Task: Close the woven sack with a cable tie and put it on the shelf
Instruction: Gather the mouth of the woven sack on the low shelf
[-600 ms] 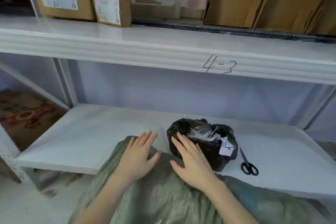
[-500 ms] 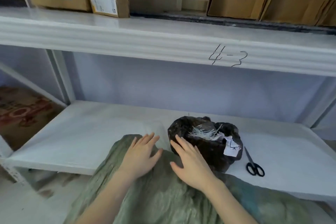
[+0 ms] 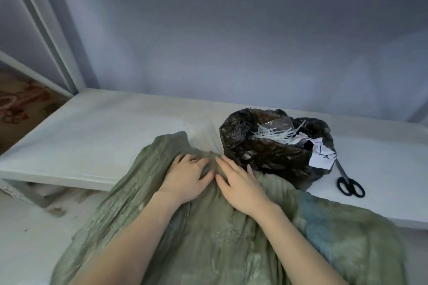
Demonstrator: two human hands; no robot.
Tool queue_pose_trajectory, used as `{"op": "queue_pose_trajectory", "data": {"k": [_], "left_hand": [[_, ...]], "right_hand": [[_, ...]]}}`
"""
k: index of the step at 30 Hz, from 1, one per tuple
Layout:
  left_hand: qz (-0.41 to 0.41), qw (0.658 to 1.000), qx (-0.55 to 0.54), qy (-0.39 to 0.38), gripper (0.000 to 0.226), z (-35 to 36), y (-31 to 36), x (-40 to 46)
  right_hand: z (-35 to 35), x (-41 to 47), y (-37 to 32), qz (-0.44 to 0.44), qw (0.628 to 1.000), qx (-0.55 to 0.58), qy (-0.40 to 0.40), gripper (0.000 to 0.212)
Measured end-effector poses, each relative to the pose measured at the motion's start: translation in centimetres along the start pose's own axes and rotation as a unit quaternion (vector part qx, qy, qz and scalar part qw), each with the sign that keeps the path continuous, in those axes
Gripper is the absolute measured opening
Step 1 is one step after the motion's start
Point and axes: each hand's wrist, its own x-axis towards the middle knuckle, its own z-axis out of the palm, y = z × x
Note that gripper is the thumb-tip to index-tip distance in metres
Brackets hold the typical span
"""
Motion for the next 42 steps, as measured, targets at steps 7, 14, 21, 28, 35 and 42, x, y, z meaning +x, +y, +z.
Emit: {"op": "queue_pose_trajectory", "data": {"k": [7, 14, 21, 28, 35, 42], "left_hand": [[-0.054, 0.993, -0.091, 0.047, 0.032, -0.1, -0.1, 0.0], [-0.128, 0.987, -0.095, -0.017, 0.022, 1.1, -0.9, -0.1], [0.020, 0.999, -0.027, 0.031, 0.030, 3.9, -0.7, -0.7], [0.016, 0.998, 0.043, -0.047, 0.045, 5.5, -0.3, -0.8], [0.005, 0.999, 0.045, -0.014, 0.046, 5.5, 0.0, -0.8], [0.006, 0.998, 0.040, -0.053, 0.047, 5.6, 0.3, 0.0]], "right_hand": [[-0.2, -0.8, -0.4, -0.007, 1.000, -0.007, 0.011, 0.048], [0.8, -0.9, -0.7, 0.033, 0.999, -0.030, 0.000, 0.037], [2.2, -0.1, 0.7, 0.022, 0.995, -0.090, -0.030, 0.040], [2.3, -0.3, 1.7, 0.021, 0.997, -0.078, 0.003, 0.043], [2.6, 0.0, 1.9, 0.024, 0.995, -0.080, -0.046, 0.049], [2.6, 0.3, 2.0, 0.012, 0.997, -0.066, -0.034, 0.042]]}}
